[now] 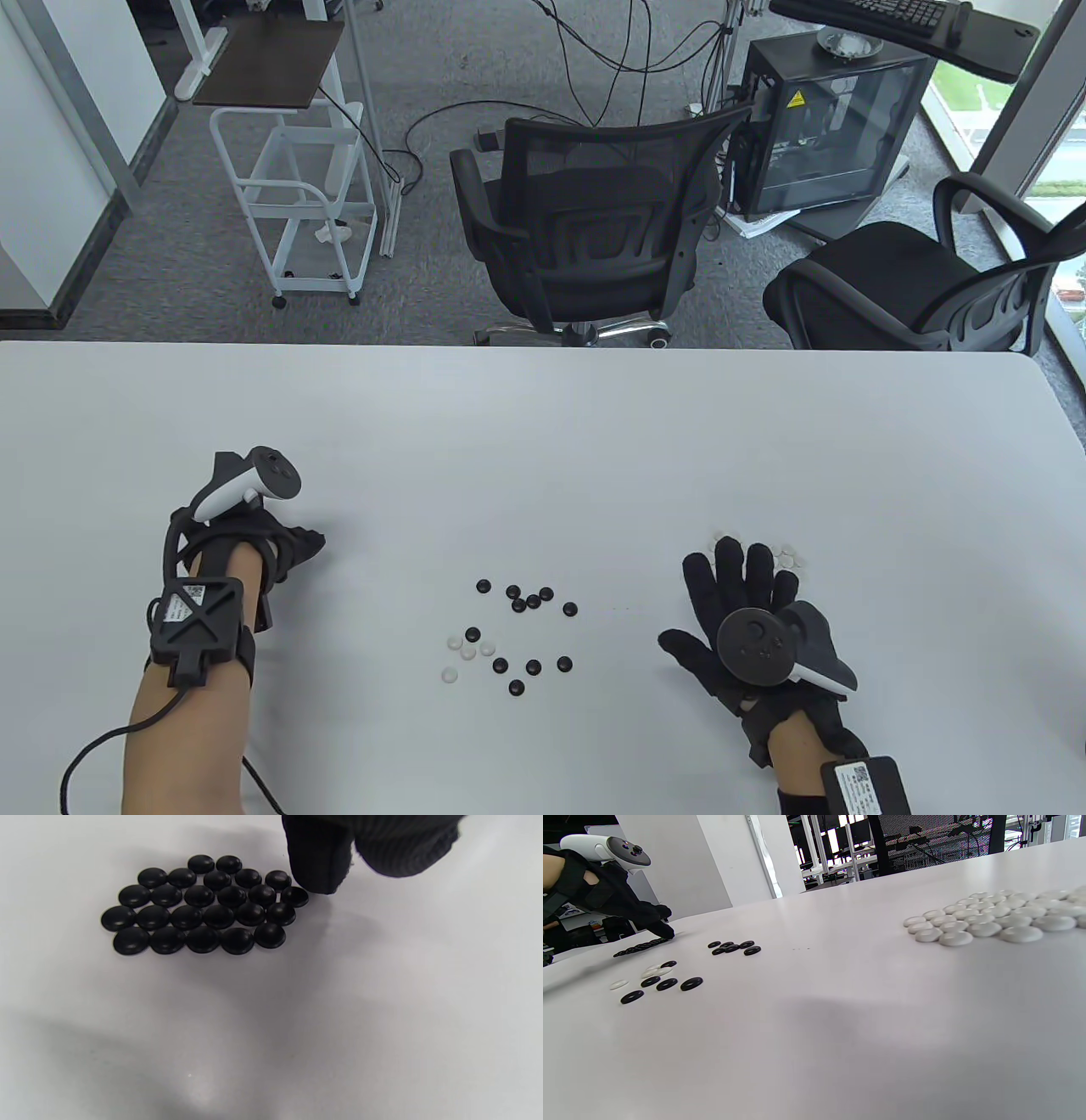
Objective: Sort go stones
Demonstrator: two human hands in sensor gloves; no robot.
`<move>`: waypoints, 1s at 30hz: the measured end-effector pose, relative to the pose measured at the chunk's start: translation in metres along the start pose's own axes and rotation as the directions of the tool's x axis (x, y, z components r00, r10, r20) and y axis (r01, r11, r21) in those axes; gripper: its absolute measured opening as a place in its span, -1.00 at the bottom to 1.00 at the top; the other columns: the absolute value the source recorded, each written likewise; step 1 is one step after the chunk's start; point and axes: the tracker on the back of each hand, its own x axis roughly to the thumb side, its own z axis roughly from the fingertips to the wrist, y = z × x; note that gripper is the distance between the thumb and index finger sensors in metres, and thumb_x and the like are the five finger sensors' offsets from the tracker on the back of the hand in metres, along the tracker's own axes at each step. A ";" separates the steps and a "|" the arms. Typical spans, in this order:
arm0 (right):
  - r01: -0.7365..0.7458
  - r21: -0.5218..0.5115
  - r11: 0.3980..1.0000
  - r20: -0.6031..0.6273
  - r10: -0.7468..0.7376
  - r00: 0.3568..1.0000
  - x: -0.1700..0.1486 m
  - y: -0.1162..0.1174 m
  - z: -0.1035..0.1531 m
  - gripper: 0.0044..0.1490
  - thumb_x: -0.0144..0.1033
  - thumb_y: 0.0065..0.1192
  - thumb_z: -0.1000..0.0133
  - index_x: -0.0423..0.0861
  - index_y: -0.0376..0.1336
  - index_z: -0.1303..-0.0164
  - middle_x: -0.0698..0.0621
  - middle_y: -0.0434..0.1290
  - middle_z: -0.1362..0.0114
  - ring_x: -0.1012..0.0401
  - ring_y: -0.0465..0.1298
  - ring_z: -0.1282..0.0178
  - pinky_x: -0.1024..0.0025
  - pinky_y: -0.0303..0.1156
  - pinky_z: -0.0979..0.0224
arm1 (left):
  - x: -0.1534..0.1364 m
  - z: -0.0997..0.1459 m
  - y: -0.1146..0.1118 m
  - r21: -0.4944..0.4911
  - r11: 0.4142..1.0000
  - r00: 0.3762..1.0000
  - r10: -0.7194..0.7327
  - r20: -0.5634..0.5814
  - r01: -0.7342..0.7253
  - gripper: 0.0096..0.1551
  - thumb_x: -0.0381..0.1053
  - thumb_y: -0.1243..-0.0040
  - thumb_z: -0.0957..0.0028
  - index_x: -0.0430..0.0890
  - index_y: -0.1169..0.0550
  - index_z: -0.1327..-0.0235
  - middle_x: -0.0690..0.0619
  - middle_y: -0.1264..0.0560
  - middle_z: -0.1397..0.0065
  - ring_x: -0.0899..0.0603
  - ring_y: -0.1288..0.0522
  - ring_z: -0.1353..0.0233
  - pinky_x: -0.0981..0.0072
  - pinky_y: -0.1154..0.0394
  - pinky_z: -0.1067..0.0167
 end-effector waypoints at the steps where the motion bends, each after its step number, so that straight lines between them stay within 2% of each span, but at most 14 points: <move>1: 0.000 -0.001 1.000 -0.001 0.000 1.000 0.000 0.000 0.000 0.15 0.06 -0.15 -0.30 -0.52 -0.35 -0.70 -0.73 -0.50 -0.55 -0.60 -0.54 -0.36 -0.73 -0.48 -0.19 | 0.003 0.002 0.001 0.007 1.000 1.000 0.001 0.019 -0.001 -0.27 0.31 0.12 -0.20 0.14 -0.37 -0.67 -0.22 0.51 -0.65 -0.50 0.64 -0.48 -0.67 0.56 -0.10; 4: 0.005 0.000 1.000 -0.003 -0.005 1.000 -0.001 0.000 0.000 0.15 0.06 -0.15 -0.30 -0.52 -0.35 -0.70 -0.73 -0.50 -0.55 -0.59 -0.55 -0.36 -0.73 -0.48 -0.19 | 0.017 0.010 0.004 0.027 0.999 0.996 -0.020 0.082 0.018 -0.27 0.31 0.12 -0.21 0.15 -0.37 -0.66 -0.23 0.51 -0.66 -0.50 0.64 -0.48 -0.68 0.56 -0.10; 8: 0.000 0.000 1.000 -0.001 0.000 1.000 0.000 -0.001 0.000 0.14 0.05 -0.15 -0.30 -0.52 -0.35 -0.70 -0.73 -0.49 -0.55 -0.60 -0.54 -0.36 -0.73 -0.48 -0.19 | 0.050 0.026 0.005 0.045 0.993 0.975 -0.114 0.190 0.107 -0.29 0.30 0.10 -0.22 0.14 -0.41 -0.64 -0.24 0.46 -0.68 -0.51 0.61 -0.50 -0.69 0.52 -0.14; 13: -0.004 0.000 1.000 -0.001 0.004 1.000 0.000 0.000 0.000 0.14 0.05 -0.15 -0.31 -0.52 -0.35 -0.70 -0.73 -0.49 -0.55 -0.60 -0.54 -0.36 -0.72 -0.48 -0.19 | 0.097 0.045 -0.006 0.093 0.967 0.916 -0.253 0.312 0.236 -0.32 0.30 0.07 -0.21 0.15 -0.47 -0.60 -0.26 0.37 -0.72 -0.52 0.54 -0.53 -0.70 0.47 -0.16; 15: -0.002 0.000 1.000 -0.002 0.002 1.000 0.000 0.000 0.000 0.15 0.06 -0.14 -0.30 -0.52 -0.35 -0.70 -0.73 -0.49 -0.55 -0.60 -0.55 -0.36 -0.72 -0.48 -0.19 | 0.115 0.049 -0.015 0.062 0.976 0.878 -0.217 0.427 0.211 -0.32 0.30 0.08 -0.21 0.16 -0.49 -0.58 -0.28 0.33 -0.73 -0.53 0.50 -0.54 -0.69 0.45 -0.14; 17: -0.002 0.001 1.000 -0.003 0.002 1.000 0.000 0.000 0.000 0.15 0.05 -0.14 -0.30 -0.52 -0.35 -0.70 -0.72 -0.49 -0.55 -0.60 -0.54 -0.36 -0.73 -0.48 -0.19 | 0.130 0.052 -0.023 0.030 0.979 0.852 -0.189 0.488 0.200 -0.32 0.30 0.07 -0.21 0.14 -0.52 -0.57 -0.28 0.31 -0.73 -0.54 0.48 -0.54 -0.70 0.44 -0.14; 20: -0.003 0.005 1.000 -0.001 0.003 1.000 0.001 0.000 0.000 0.14 0.05 -0.15 -0.31 -0.52 -0.35 -0.70 -0.73 -0.49 -0.55 -0.59 -0.54 -0.36 -0.72 -0.48 -0.19 | 0.150 0.053 -0.035 0.058 0.959 0.824 -0.269 0.499 0.278 -0.31 0.30 0.08 -0.20 0.16 -0.50 -0.57 -0.28 0.31 -0.73 -0.54 0.48 -0.54 -0.70 0.43 -0.14; 30: -0.003 0.010 1.000 -0.002 0.003 1.000 0.001 0.001 0.000 0.14 0.05 -0.14 -0.31 -0.52 -0.35 -0.70 -0.73 -0.50 -0.55 -0.60 -0.54 -0.36 -0.73 -0.48 -0.19 | 0.186 0.032 -0.065 0.036 0.934 0.796 -0.322 0.513 0.355 -0.32 0.25 0.13 -0.20 0.21 -0.36 -0.64 -0.28 0.41 -0.67 -0.52 0.54 -0.50 -0.69 0.47 -0.12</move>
